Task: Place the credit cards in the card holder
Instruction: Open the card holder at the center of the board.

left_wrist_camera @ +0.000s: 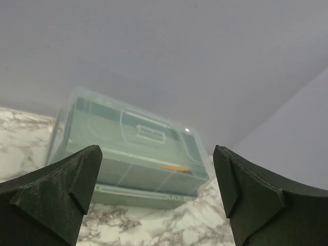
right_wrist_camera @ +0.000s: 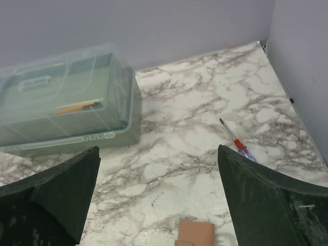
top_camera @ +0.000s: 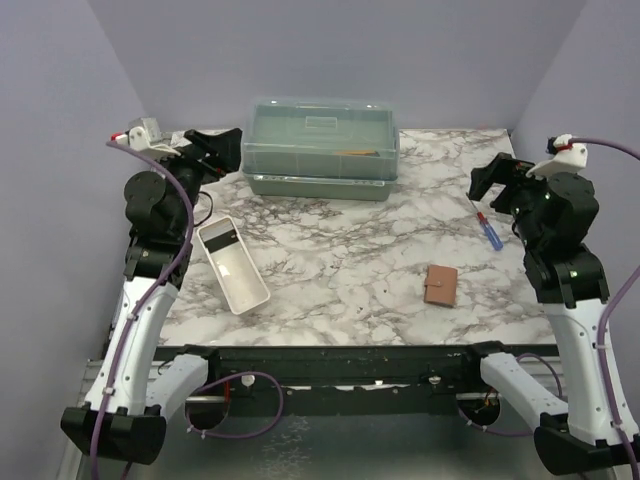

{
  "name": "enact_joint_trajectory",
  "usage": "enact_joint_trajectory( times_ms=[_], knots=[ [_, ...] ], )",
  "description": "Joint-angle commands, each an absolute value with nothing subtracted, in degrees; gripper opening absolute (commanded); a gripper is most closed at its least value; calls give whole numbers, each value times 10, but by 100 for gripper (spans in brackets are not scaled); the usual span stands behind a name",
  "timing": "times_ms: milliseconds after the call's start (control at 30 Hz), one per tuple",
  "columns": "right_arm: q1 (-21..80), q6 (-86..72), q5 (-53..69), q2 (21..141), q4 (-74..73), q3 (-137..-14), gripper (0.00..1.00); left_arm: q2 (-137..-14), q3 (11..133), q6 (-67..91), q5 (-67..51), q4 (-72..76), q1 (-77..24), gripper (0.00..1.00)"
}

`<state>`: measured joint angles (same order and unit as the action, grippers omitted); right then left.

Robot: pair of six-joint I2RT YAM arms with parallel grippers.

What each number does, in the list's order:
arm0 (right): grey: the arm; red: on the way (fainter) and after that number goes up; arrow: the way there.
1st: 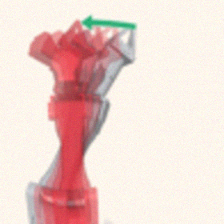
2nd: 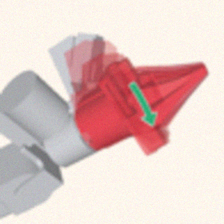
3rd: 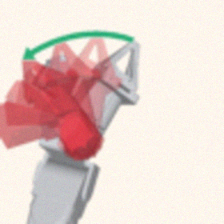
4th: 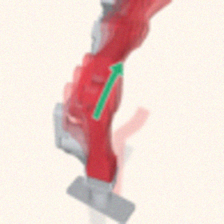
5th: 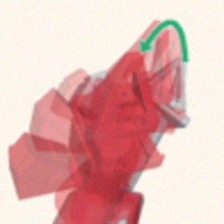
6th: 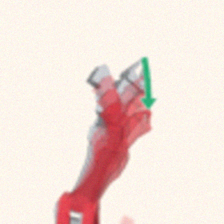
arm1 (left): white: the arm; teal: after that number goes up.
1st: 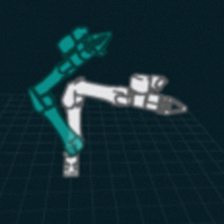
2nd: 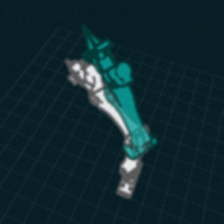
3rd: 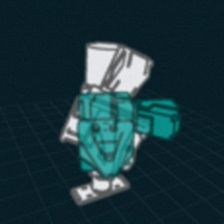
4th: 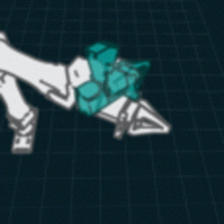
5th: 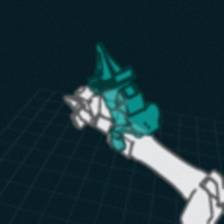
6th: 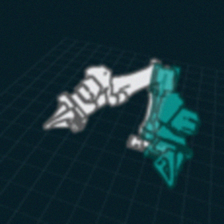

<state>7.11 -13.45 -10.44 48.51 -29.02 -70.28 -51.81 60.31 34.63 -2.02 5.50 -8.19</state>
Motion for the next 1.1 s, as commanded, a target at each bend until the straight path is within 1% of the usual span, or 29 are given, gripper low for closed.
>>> enact_joint_trajectory(
  times_ms=[0, 233, 300, 400, 467, 633, 733, 833, 900, 967, 1067],
  knots=[
    [69, -157, -127, 517, -340, -671, 100, -576, 627, 363, -87, 10, -95, 99],
    [69, -243, -49, 589, -334, -590, 100, -679, 650, 377, -207, -45, -108, 99],
    [69, -268, -10, 591, -311, -549, 100, -701, 650, 382, -235, -49, -111, 99],
    [69, -318, 16, 579, -286, -486, 100, -729, 647, 385, -265, -55, -122, 99],
    [69, -351, 18, 585, -289, -457, 100, -742, 640, 397, -266, -55, -138, 99],
    [64, -428, -48, 643, -353, -428, 99, -780, 615, 409, -261, -54, -227, 99],
    [64, -430, -70, 659, -353, -411, 94, -808, 601, 412, -252, -47, -289, 97],
    [64, -430, -73, 679, -356, -406, 91, -835, 591, 419, -240, -39, -343, 95],
    [64, -427, -57, 694, -347, -403, 88, -853, 582, 434, -243, -21, -371, 92],
    [65, -418, -25, 713, -324, -394, 78, -869, 566, 461, -254, 11, -390, 88],
    [70, -411, 59, 747, -274, -374, 55, -890, 539, 503, -281, 73, -403, 84]
  ],
)
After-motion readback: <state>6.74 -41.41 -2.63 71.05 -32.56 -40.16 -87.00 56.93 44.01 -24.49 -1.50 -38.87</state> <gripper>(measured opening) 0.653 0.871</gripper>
